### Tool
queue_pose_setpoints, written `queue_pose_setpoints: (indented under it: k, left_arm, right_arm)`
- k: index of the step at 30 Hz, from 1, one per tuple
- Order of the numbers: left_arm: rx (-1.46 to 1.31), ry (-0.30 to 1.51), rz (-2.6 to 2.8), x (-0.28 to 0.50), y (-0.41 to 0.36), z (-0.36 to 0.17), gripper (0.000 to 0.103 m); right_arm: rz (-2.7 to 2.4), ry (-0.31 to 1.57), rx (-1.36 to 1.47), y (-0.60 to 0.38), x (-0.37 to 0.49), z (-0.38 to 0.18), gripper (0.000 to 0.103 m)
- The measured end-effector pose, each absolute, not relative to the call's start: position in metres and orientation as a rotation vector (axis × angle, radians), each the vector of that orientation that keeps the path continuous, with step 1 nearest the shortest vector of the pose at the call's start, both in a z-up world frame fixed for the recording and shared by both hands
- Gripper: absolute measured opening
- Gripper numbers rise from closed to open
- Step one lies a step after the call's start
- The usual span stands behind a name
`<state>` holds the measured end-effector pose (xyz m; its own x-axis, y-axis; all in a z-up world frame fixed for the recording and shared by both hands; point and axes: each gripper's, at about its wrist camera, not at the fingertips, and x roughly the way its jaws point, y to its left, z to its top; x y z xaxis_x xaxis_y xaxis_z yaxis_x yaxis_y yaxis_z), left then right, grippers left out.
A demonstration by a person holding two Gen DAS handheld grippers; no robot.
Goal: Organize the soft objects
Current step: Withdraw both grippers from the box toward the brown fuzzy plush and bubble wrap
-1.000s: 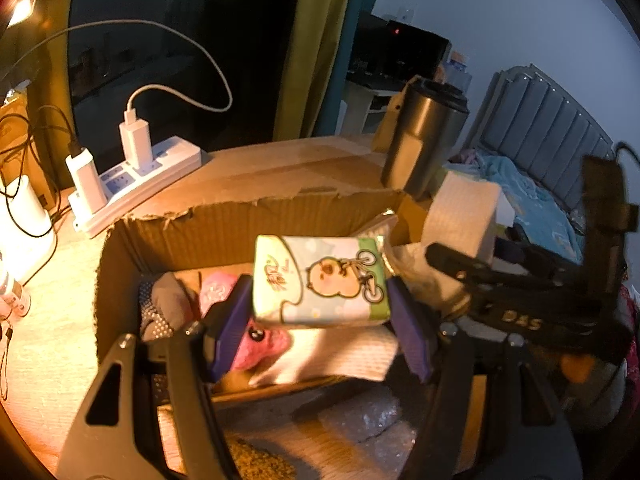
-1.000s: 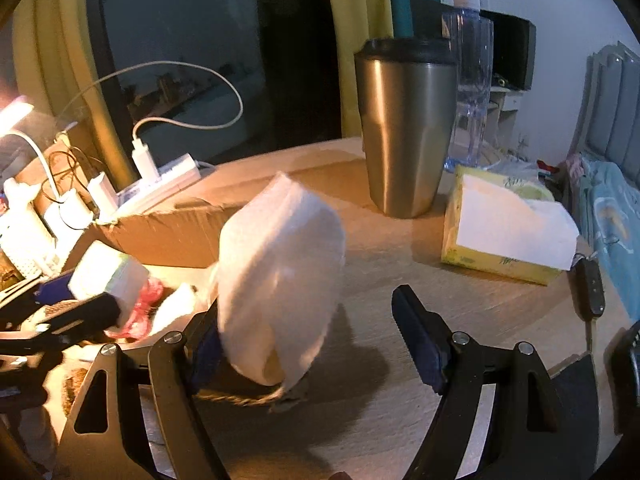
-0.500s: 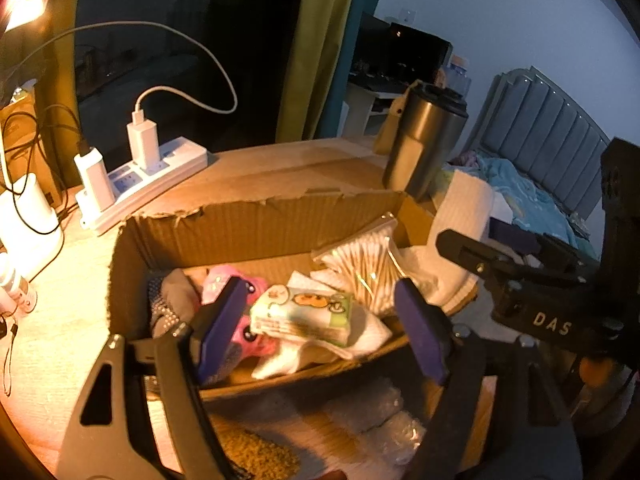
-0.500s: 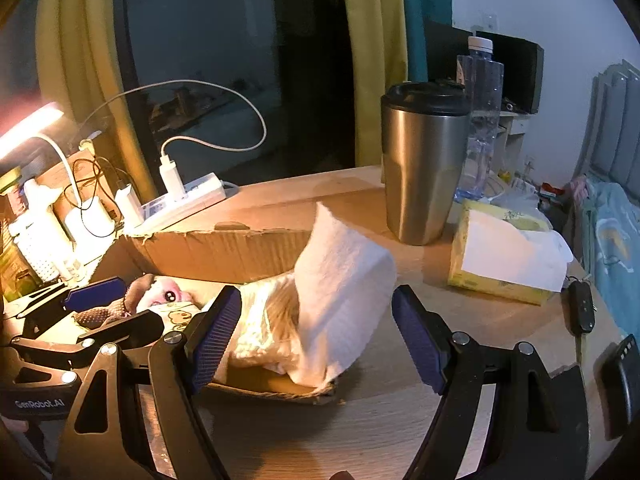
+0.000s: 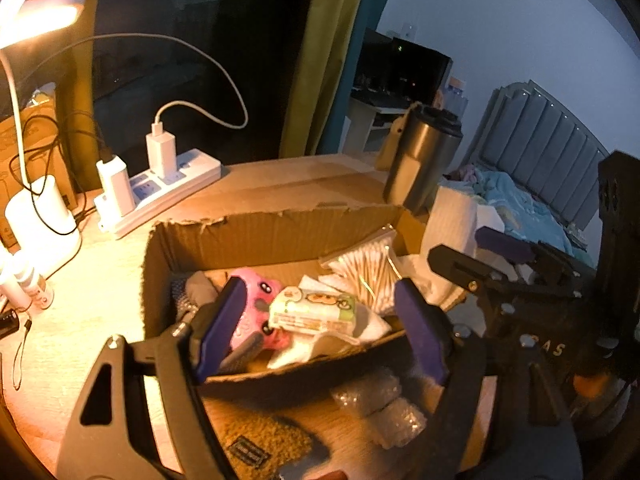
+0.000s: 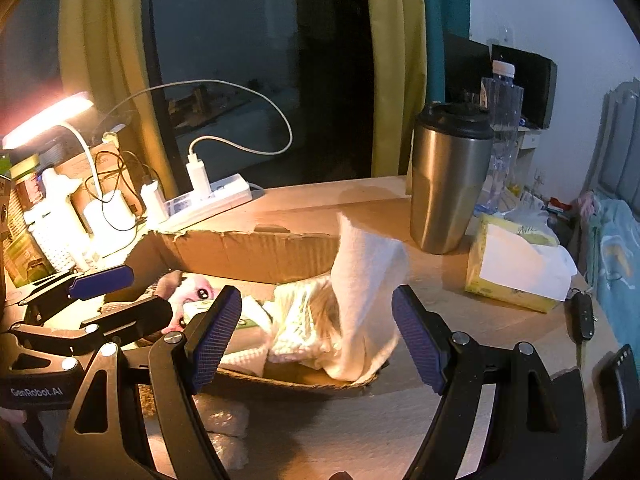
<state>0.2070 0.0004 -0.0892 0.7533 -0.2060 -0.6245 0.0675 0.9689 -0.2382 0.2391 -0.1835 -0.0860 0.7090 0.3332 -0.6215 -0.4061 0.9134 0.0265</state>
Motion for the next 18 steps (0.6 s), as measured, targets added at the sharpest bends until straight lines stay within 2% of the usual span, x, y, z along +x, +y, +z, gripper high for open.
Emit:
queue_pose_setpoints:
  k: [18]
  left_arm:
    - [-0.214, 0.636, -0.129, 0.151, 0.02, -0.069, 0.077]
  right_arm:
    - [0.447, 0.621, -0.144, -0.164, 0.193, -0.066, 0.08]
